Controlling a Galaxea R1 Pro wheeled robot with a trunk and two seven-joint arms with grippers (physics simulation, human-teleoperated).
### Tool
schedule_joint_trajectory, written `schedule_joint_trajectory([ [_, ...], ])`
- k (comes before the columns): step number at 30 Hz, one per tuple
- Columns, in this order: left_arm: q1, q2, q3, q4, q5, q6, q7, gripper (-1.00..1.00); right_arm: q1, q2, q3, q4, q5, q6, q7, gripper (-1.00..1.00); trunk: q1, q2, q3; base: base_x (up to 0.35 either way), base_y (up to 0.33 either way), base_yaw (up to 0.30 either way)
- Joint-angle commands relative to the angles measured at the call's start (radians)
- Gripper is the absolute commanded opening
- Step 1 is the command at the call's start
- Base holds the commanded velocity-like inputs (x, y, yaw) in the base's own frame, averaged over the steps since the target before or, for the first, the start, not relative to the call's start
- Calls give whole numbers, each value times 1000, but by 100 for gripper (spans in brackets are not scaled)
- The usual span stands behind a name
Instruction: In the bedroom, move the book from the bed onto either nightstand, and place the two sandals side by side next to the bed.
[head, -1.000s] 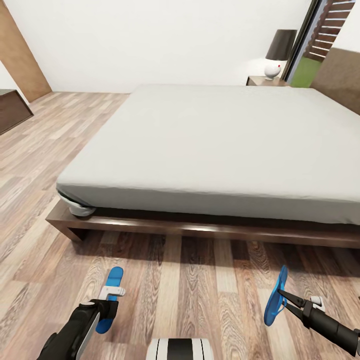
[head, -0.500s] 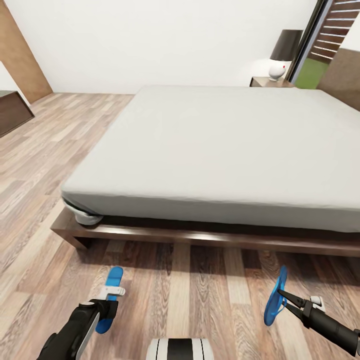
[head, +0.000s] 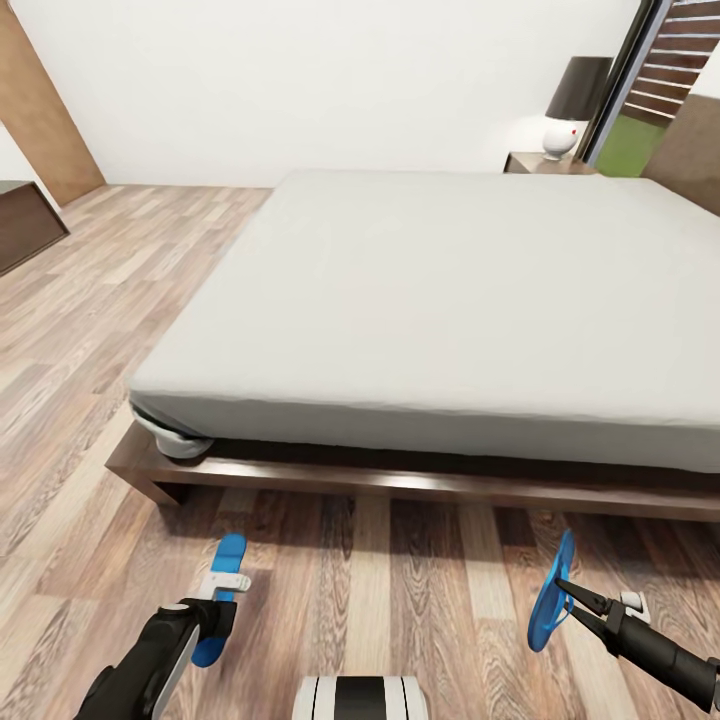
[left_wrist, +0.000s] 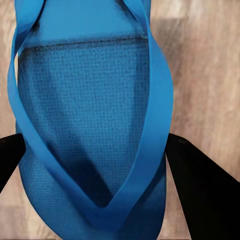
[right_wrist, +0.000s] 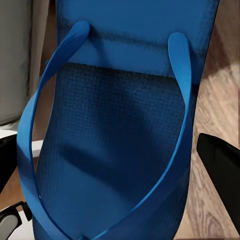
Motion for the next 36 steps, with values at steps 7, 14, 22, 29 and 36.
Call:
schedule_joint_trajectory([
  [7, 0, -1, 0, -2, -10, 5, -7, -100, -1, -1, 6, 1, -11, 9, 1, -100, 3, -2, -28, 0, 0, 0],
  [14, 0, -1, 0, -2, -10, 5, -7, -100, -1, -1, 6, 1, -10, 9, 1, -100, 6, -4, -55, 0, 0, 0],
  [22, 0, -1, -1, -2, -10, 4, -8, -100, -1, -1, 6, 0, -10, 9, 2, -100, 10, -5, -86, 0, 0, 0],
  [29, 0, 0, 2, 0, -12, -91, -6, -100, -1, -1, 6, 0, -11, 9, 2, -100, 10, -6, -90, 0, 0, 0],
  [36, 0, 1, 2, 7, -12, -175, 36, -100, -1, -1, 6, 0, -11, 9, 2, -100, 10, -6, -90, 0, 0, 0],
])
